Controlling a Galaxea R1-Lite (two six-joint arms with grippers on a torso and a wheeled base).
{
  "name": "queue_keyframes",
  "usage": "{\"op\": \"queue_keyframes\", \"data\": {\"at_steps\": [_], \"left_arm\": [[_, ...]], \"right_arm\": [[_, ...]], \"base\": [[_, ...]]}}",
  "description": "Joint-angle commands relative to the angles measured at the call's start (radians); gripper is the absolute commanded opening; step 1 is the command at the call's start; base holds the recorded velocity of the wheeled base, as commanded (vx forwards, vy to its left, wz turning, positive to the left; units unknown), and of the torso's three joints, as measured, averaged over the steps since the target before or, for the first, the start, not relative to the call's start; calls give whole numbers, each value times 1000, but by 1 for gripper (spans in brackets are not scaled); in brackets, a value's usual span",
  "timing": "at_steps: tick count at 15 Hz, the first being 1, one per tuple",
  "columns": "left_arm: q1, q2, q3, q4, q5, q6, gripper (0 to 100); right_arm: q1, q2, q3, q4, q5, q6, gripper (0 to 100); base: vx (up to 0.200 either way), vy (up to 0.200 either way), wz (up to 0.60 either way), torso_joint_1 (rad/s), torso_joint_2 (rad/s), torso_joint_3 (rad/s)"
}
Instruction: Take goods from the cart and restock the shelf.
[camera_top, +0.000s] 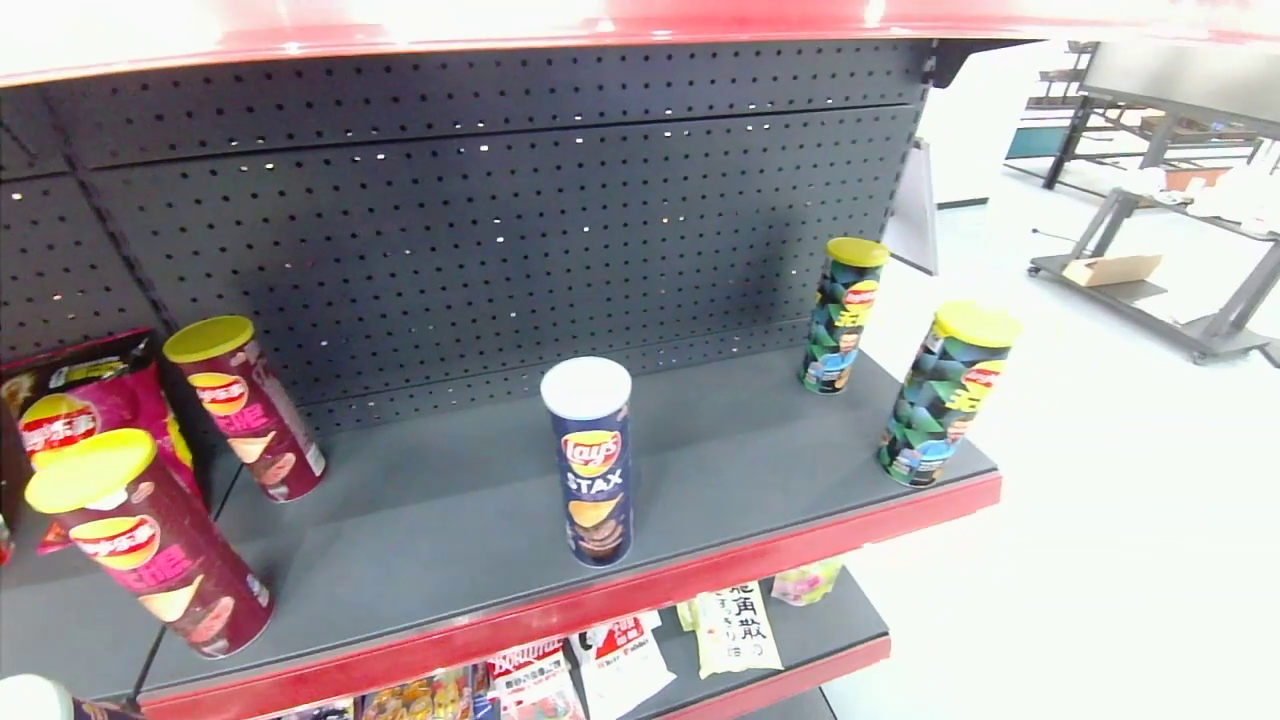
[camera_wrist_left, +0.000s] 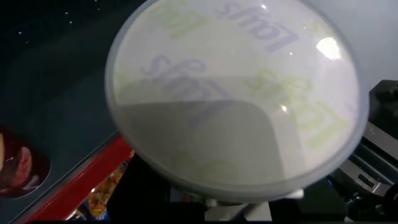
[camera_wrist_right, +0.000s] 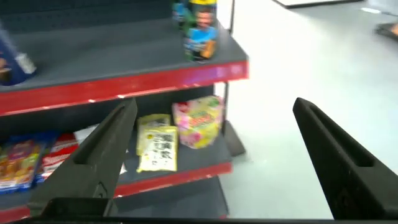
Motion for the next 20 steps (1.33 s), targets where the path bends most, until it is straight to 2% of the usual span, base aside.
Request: {"op": "queue_keyframes", "data": {"at_steps": [1,3,4,5,6,8,11,13,15,17,20], "left_arm": [[2,42,-5,-9,7,0,0],[4,102,0,-66,20,0,0],[4,177,-2,-144,61,0,0],[4,177,-2,-144,61,0,0],[4,307,-16,-254,118,0,0],[2,437,-48,-345,147,0,0],[2,549,-62,-431,146,0,0],[-67,637,-95,-474,139,-3,0],[-93,720,-123,-521,138,0,0],[-102,803,-183,-558,142,0,0],[-104,878,-250,-560,144,0,0]], "right_arm": [[1,1,0,0,3,-1,100],[1,1,0,0,3,-1,100],[1,1,0,0,3,-2,100],[1,1,0,0,3,-2,100],[1,1,0,0,1,-1,100],[1,1,0,0,-1,1,100],[1,1,0,0,-1,1,100],[1,1,0,0,-1,1,100],[1,1,0,0,-1,1,100],[1,1,0,0,-1,1,100],[1,1,0,0,-1,1,100]], "base": [[0,0,0,0,0,0],[0,0,0,0,0,0],[0,0,0,0,0,0],[0,0,0,0,0,0],[0,0,0,0,0,0],[0,0,0,0,0,0],[0,0,0,0,0,0],[0,0,0,0,0,0],[0,0,0,0,0,0],[0,0,0,0,0,0],[0,0,0,0,0,0]]}}
